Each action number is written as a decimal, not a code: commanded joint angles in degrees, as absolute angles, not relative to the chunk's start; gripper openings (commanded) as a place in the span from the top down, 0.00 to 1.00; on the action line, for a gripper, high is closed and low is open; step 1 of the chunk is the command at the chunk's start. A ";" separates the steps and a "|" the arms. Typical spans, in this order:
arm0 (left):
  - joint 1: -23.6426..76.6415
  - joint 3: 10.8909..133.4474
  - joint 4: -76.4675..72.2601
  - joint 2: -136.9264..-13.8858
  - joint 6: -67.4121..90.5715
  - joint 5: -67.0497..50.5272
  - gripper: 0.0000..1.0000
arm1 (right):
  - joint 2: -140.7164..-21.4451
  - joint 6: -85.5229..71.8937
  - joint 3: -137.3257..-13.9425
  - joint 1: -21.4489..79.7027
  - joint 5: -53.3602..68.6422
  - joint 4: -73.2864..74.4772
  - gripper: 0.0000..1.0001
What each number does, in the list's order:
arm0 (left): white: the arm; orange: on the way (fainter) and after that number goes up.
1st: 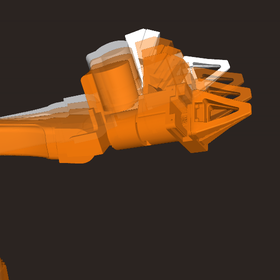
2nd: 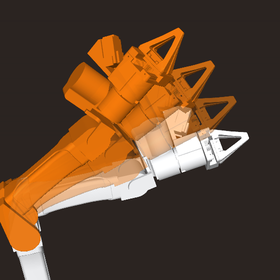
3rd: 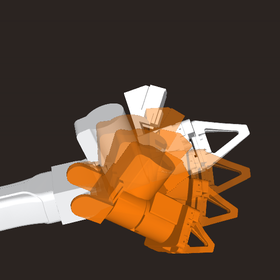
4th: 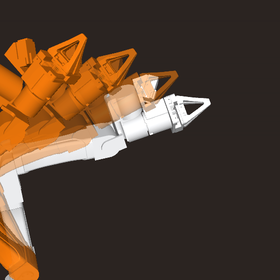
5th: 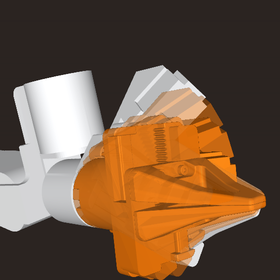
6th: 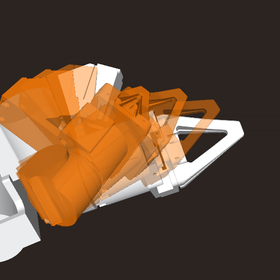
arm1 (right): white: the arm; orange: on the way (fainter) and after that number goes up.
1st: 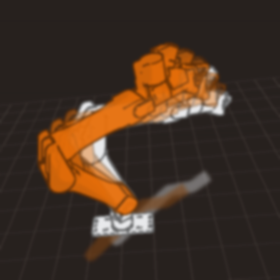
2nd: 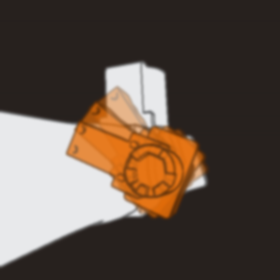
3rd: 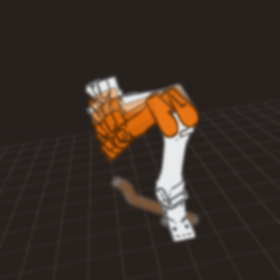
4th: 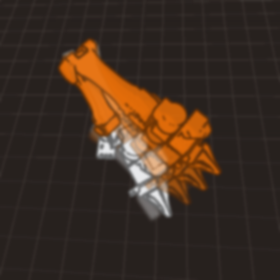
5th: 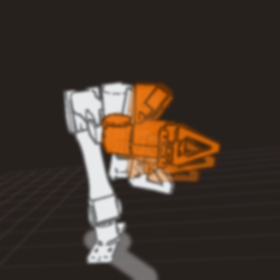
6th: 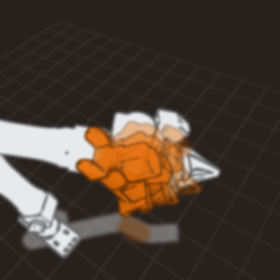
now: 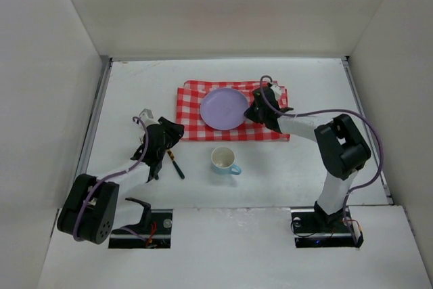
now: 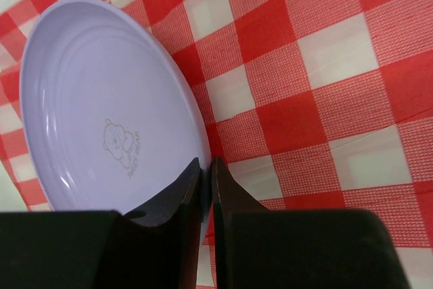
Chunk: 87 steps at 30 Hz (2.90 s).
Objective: Set the dinner table for one person
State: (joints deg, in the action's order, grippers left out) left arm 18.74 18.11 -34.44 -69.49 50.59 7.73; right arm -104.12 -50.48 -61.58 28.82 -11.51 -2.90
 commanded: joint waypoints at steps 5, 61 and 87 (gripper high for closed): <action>18.94 17.23 -39.11 -70.66 49.84 7.73 0.60 | -106.87 -49.31 -66.53 30.63 -9.40 -2.46 0.72; 19.20 15.82 -39.20 -66.80 50.01 9.49 0.60 | -62.95 -19.60 -40.95 64.30 -21.00 2.20 0.90; 22.28 15.91 -40.43 -68.20 47.37 12.39 0.59 | -104.32 -18.10 -78.39 21.22 -17.23 -2.02 0.91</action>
